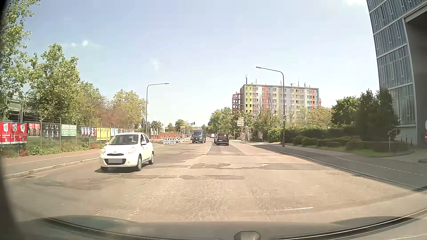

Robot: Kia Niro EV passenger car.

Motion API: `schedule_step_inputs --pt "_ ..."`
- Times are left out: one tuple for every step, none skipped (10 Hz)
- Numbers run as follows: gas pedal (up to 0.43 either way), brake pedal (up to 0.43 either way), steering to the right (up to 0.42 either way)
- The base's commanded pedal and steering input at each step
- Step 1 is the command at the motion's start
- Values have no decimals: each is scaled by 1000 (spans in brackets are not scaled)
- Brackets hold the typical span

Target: Follow the waypoints while adhering to traffic rules and regulations

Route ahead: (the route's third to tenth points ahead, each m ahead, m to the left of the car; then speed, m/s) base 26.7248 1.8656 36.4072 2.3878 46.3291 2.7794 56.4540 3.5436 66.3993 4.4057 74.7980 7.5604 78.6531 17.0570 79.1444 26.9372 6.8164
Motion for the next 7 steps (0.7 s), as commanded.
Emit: schedule_step_inputs --pt "0 24 1" --pt "0 24 1" --pt "0 24 3" --pt "0 24 2" --pt "0 24 2" --pt "0 24 4" --pt "0 24 8"
